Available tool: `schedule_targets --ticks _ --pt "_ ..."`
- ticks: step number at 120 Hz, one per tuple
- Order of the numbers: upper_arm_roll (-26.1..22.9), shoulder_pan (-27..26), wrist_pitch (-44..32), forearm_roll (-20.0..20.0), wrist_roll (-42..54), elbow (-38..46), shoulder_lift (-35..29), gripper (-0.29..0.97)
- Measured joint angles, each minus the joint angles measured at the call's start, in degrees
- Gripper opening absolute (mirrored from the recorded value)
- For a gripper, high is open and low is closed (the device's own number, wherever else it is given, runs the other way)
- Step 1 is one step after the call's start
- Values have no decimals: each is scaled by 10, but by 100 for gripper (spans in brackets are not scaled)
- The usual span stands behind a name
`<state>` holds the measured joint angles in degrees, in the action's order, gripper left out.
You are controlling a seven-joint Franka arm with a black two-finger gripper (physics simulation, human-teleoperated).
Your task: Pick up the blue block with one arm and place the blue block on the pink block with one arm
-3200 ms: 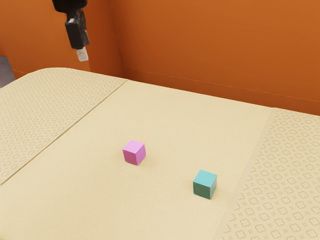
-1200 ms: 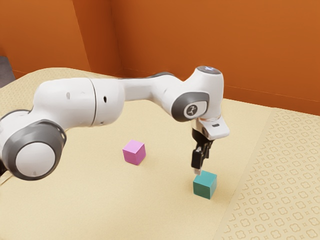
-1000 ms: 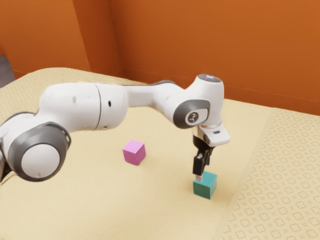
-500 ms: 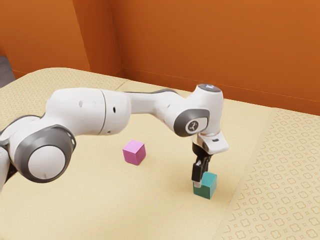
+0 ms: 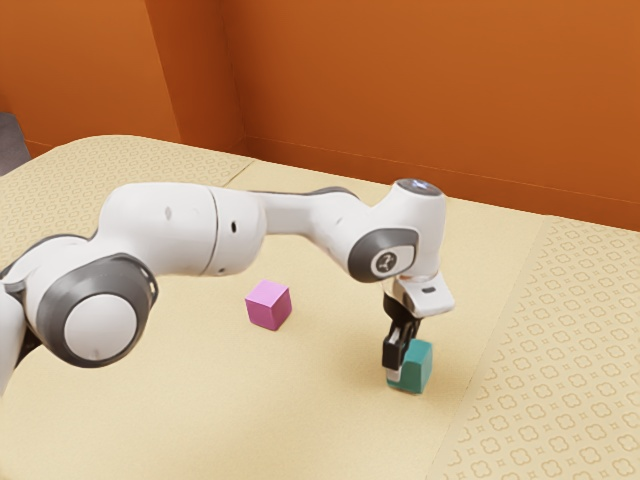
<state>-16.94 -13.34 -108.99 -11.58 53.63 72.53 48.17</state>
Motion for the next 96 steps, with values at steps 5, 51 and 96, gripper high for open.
schedule_targets --ticks 5,51,96 --pt "0 0 0 -1 2 0 -2 39" --pt "1 29 -3 -1 34 92 -130 37" --pt "0 155 -3 16 113 191 -242 37"
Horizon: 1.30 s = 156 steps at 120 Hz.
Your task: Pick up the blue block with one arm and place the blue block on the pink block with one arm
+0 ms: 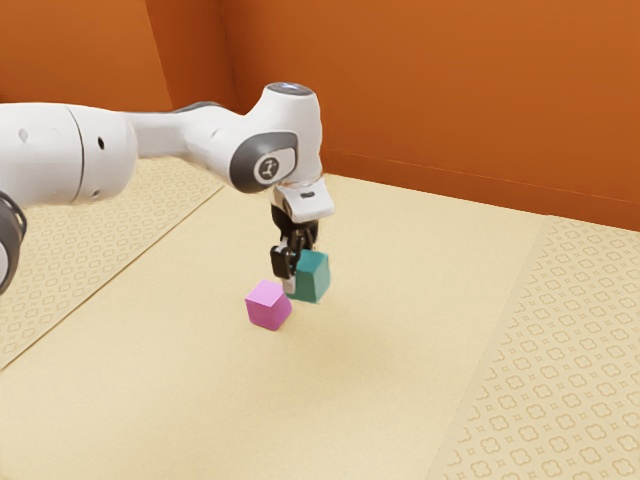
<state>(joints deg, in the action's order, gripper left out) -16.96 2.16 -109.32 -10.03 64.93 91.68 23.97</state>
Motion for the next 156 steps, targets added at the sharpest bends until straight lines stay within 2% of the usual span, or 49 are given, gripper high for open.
schedule_targets --ticks 17,64,108,146,156 --pt "0 38 1 2 43 0 3 38" --pt "1 94 0 -3 161 -8 27 38" --pt "20 96 -1 1 242 -59 72 38" --pt "21 97 -1 8 256 -63 90 38" --pt "21 97 0 13 258 -63 93 44"
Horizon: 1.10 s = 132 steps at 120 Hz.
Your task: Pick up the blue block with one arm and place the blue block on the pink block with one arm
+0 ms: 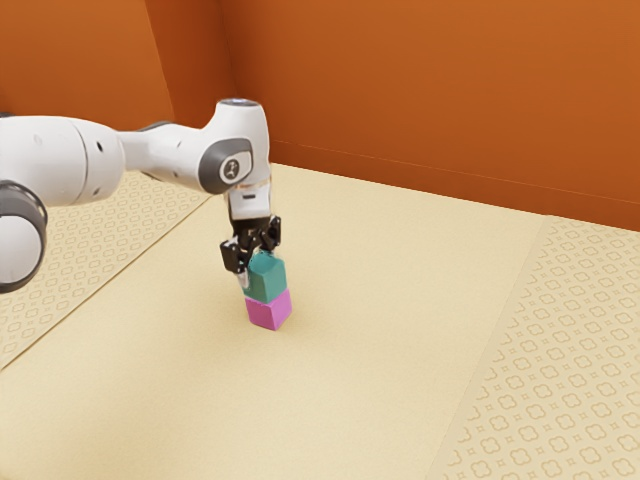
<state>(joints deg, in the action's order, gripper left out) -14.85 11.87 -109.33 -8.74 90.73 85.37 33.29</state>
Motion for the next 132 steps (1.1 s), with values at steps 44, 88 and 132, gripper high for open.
schedule_targets --ticks 44,88,132 --pt "0 2 2 16 8 3 -14 64" --pt "20 -37 108 49 -39 1 -263 67" --pt "100 -125 298 61 -218 -87 -297 68"
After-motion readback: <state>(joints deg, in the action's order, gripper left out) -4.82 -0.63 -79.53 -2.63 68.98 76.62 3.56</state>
